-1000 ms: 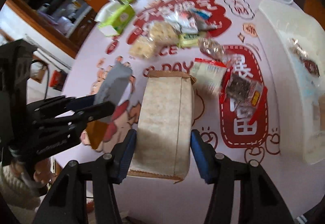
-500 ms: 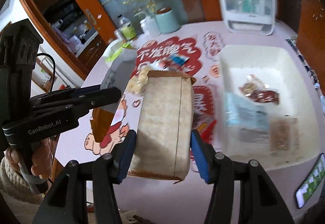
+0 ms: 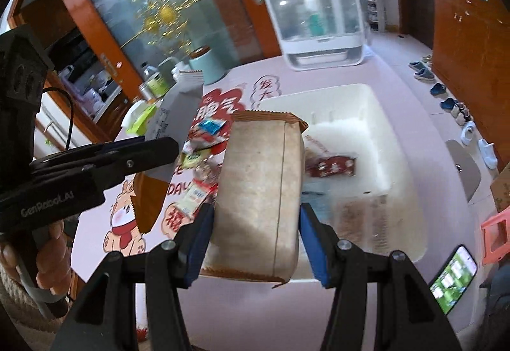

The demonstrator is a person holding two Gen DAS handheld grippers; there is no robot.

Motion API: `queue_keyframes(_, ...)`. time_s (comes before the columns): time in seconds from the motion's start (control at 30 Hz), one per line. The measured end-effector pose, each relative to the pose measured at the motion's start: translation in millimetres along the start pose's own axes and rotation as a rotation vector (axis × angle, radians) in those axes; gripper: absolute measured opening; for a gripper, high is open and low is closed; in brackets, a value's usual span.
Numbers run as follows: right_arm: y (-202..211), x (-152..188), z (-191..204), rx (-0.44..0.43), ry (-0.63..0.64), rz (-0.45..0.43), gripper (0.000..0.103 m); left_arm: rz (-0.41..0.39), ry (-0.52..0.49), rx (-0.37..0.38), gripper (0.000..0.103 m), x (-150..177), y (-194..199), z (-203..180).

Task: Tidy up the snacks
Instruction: 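Carry the wafer pack and bar over the white tray and release both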

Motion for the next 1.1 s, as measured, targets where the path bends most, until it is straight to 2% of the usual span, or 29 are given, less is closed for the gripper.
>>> queue_keyframes(0.23, 7, -13, -35, 0.054, -0.008, -0.03, 0.055, -0.001, -0.05, -0.018, 0.032, -17, -16, -32)
queue_keyframes(0.43, 1, -28, -58, 0.098, -0.012, -0.039, 0.055, -0.005, -0.063, -0.036, 0.033, -37, -33, -42)
queue_keyframes(0.67, -6, -51, -73, 0.164, 0.019, -0.067, 0.055, -0.006, -0.026, -0.058, 0.033, -55, -51, -34)
queue_keyframes(0.9, -26, -59, -81, 0.21, 0.03, -0.032, 0.056, -0.014, -0.018, -0.096, 0.034, -62, -67, -22)
queue_keyframes(0.93, -28, -59, -83, 0.215, 0.03, -0.032, 0.056, -0.015, -0.017, -0.107, 0.037, -63, -69, -21)
queue_keyframes(0.97, -28, -60, -83, 0.222, 0.033, -0.038, 0.056, -0.016, -0.018, -0.117, 0.048, -63, -70, -19)
queue_keyframes(1.0, -28, -61, -82, 0.227, 0.037, -0.042, 0.056, -0.014, -0.02, -0.132, 0.06, -62, -71, -18)
queue_keyframes(1.03, -27, -61, -81, 0.233, 0.042, -0.044, 0.057, -0.015, -0.018, -0.151, 0.081, -62, -71, -16)
queue_keyframes(1.07, -27, -61, -81, 0.238, 0.042, -0.042, 0.057, -0.031, -0.012, -0.171, 0.088, -62, -70, -13)
queue_keyframes(1.1, -28, -61, -81, 0.24, 0.038, -0.036, 0.059, -0.044, -0.009, -0.177, 0.088, -62, -68, -11)
Point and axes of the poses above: each gripper's, at about its wrist camera, not at the fingertips, and y roughly against the way its jaws point, z to its left, x to its underside, the point moved 8 cm from there along -y, roughly the way its jaws point, and after that the axes turned 8 degrees about y, right-handed, at the moved point
